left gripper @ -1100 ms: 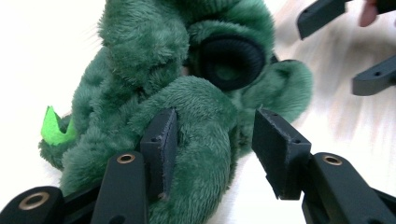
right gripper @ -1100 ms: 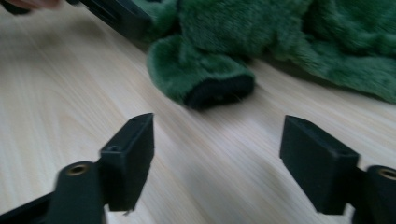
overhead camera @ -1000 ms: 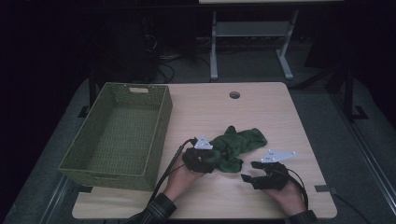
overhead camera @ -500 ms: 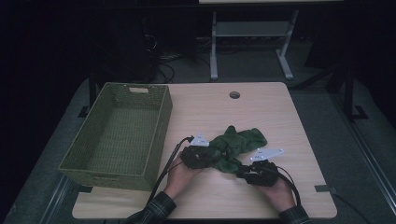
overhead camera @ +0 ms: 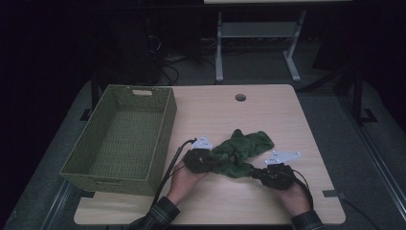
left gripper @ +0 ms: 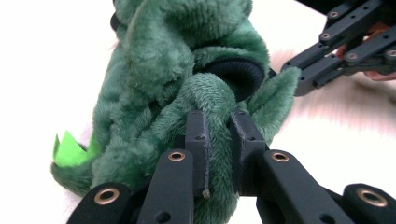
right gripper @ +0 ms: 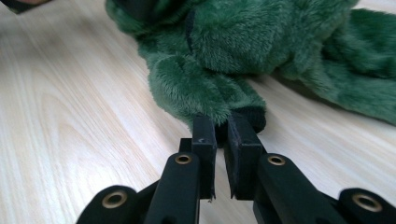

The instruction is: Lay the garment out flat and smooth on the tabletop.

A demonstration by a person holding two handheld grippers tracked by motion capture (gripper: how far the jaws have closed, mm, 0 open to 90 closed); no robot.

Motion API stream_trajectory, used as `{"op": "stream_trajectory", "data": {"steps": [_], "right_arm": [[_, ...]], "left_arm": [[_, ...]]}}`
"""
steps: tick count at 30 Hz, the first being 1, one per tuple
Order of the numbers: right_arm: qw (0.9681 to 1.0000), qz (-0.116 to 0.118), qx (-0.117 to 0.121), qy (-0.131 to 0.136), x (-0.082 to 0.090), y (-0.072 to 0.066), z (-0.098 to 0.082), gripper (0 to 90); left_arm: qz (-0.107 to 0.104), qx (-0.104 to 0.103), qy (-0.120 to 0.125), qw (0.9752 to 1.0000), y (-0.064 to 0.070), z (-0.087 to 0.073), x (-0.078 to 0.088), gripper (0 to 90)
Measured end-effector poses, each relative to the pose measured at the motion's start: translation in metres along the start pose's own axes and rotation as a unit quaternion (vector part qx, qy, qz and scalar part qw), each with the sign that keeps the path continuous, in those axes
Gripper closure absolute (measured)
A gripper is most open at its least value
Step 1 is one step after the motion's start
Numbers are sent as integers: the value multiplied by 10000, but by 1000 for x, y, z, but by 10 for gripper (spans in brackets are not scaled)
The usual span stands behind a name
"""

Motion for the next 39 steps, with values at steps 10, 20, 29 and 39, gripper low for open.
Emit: {"op": "stream_trajectory", "data": {"steps": [10, 20, 29, 39], "right_arm": [[9996, -251, -116, 80, 21, 18, -9, 825], [9985, -478, -237, 130, 39, 32, -21, 825], [9957, -770, -482, 165, 58, 49, -35, 825], [9942, -904, -583, -3, 64, 55, -49, 824]], "left_arm": [[-37, -48, 103, 9999, 2, 4, 12, 788], [-17, -9, 92, 10000, 1, -2, 19, 793], [49, 246, -49, 9997, -6, -23, 27, 829], [124, 360, -382, 9985, -4, -43, 27, 848]]}}
Point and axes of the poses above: each handheld gripper's, and its own axes: x roughly backward along the jaws, z roughly out of its top, y roughly to its right, the point moved 5 cm from there along -x, roughly forward along the jaws, and after that the axes turned 3 degrees about -z, right-handed, at the moved point
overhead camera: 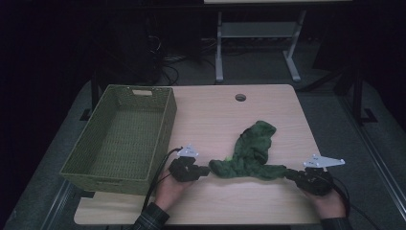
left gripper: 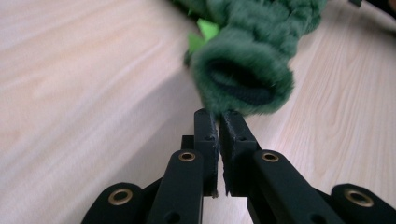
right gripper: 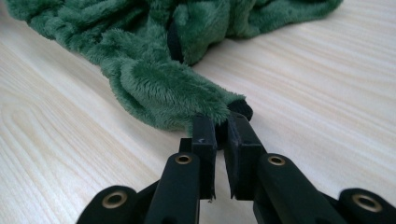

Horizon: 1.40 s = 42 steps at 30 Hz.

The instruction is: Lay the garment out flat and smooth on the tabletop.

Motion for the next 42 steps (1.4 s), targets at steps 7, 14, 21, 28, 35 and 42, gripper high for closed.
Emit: {"op": "stream_trajectory", "data": {"steps": [7, 14, 21, 28, 35, 42], "right_arm": [[10000, -36, -65, 39, 4, 2, 0, 726], [9994, -129, 127, 305, 17, -9, 20, 695], [9991, 310, 304, -26, -14, -18, 28, 853], [9979, 341, 375, -404, -28, -15, 19, 895], [9964, 503, 349, -579, -30, -22, 7, 895], [9947, 715, 363, -647, -18, -39, -5, 895]], "left_arm": [[79, -42, 161, 9998, 5, 4, 11, 759], [-211, -253, 256, 9991, 23, 22, 9, 750], [-430, -427, 91, 9981, 33, 31, -15, 823], [-268, -543, -378, 9974, 24, 22, -44, 880], [-279, -467, -483, 9973, 22, 13, -43, 893], [-368, -422, -568, 9968, 31, -1, -30, 893]]}}
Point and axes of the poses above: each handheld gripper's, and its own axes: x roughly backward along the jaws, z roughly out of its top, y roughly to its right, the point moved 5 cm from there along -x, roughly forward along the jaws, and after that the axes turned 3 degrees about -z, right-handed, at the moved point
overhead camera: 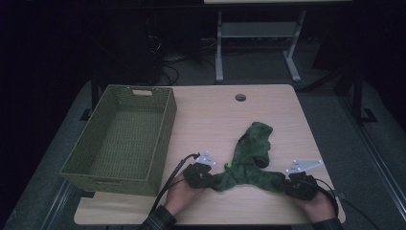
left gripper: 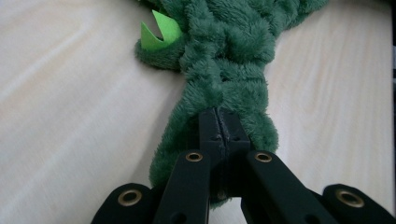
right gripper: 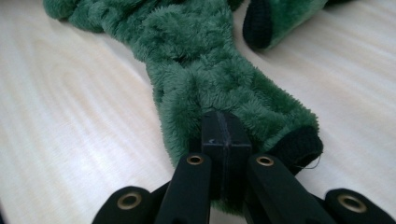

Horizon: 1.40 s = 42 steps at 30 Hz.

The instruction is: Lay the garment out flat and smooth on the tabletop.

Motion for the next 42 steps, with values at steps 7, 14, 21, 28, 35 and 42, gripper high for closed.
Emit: {"op": "stream_trajectory", "data": {"steps": [7, 14, 21, 28, 35, 42], "right_arm": [[9999, 123, 45, 46, 7, -12, -6, 845], [9989, -7, -49, 470, 18, -2, 14, 749], [9987, -3, -212, 455, 10, 10, 25, 661], [9990, -48, -279, 348, -4, 16, 30, 609], [9992, -33, -327, 249, -10, 16, 30, 584], [9995, -18, -254, 204, -15, 16, 31, 573]], "left_arm": [[-87, 6, -17, 10000, 10, -6, 9, 817], [-20, -174, 254, 9995, 1, 29, 20, 741], [68, -315, 368, 9988, -16, 62, 16, 668], [108, -431, 438, 9981, -35, 93, 4, 582], [125, -479, 550, 9973, -52, 112, -10, 520], [-97, -494, 595, 9970, -57, 126, -25, 482]]}}
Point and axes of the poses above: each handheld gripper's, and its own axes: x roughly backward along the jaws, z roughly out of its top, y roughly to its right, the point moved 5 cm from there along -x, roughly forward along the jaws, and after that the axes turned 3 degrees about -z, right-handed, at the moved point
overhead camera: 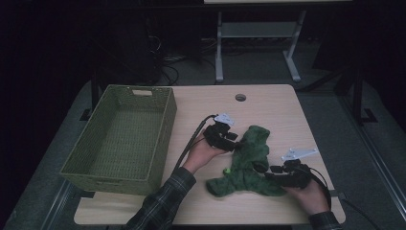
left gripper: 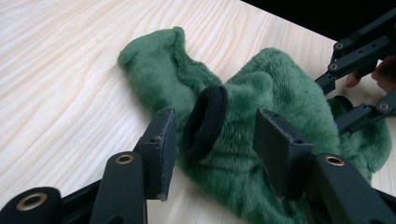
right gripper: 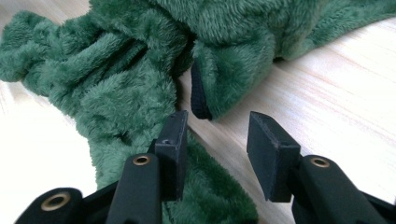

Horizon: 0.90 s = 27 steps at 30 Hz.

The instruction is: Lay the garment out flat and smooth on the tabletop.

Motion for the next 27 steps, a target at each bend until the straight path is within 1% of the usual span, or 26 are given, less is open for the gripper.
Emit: {"op": "stream_trajectory", "data": {"steps": [3, 4, 5, 6, 7, 8, 9, 10, 11, 12, 14, 17, 19, 21, 22, 24, 25, 26, 27], "right_arm": [[10000, -2, 22, -2, -2, 0, 2, 578], [10000, 1, 44, -15, -3, 1, 3, 592], [10000, 29, 25, -27, -3, 0, 3, 603], [10000, 29, 25, -27, -3, 0, 3, 603], [10000, 33, 23, -38, -4, 0, 3, 619], [10000, 30, 28, -43, -4, 0, 3, 647], [10000, 19, 30, -58, -6, 0, 3, 701], [10000, 19, 30, -58, -6, 0, 3, 701], [9999, 0, 82, -80, -7, 1, 4, 760], [9999, 0, 82, -80, -7, 1, 4, 760], [9999, -49, 117, -87, -8, 0, 5, 799], [9998, -126, 159, -80, -8, 1, 6, 814], [9998, -173, 119, -25, -4, 2, 7, 815], [9996, -218, 174, 74, -1, 5, 8, 815], [9996, -245, 138, 79, 1, 5, 10, 815], [9989, -363, 245, 152, 6, 9, 16, 814], [9985, -396, 292, 247, 11, 12, 24, 815], [9983, -413, 321, 270, 13, 13, 26, 815], [9977, -449, 384, 322, 14, 15, 30, 818]], "left_arm": [[-53, 2, -7, 10000, 0, 3, -7, 484], [-95, 38, 16, 9999, 1, 3, -9, 511], [-149, 29, 18, 9999, 1, 3, -12, 535], [-149, 29, 18, 9999, 1, 3, -12, 575], [-176, -9, -37, 9998, 1, 2, -12, 575], [-189, -5, -56, 9998, 0, 1, -13, 617], [-211, 8, -84, 9997, 0, 1, -14, 714], [-231, 17, -115, 9997, 0, 0, -14, 714], [-251, 36, -143, 9996, 0, -1, -13, 805], [-251, 36, -143, 9996, 0, -1, -13, 817], [-279, 53, -125, 9995, 0, -1, -12, 831], [-226, 17, -119, 9997, 2, -1, -6, 844], [-176, 5, -69, 9998, 2, -1, 0, 848], [-146, 38, -1, 9999, 2, -1, 6, 851], [-118, 40, 32, 9999, 3, -1, 10, 852], [-63, 68, 114, 9999, 3, -2, 18, 853], [-24, 109, 190, 9998, 3, -4, 25, 854], [8, 131, 221, 9997, 4, -5, 29, 854], [8, 131, 221, 9997, 4, -5, 29, 854]]}}
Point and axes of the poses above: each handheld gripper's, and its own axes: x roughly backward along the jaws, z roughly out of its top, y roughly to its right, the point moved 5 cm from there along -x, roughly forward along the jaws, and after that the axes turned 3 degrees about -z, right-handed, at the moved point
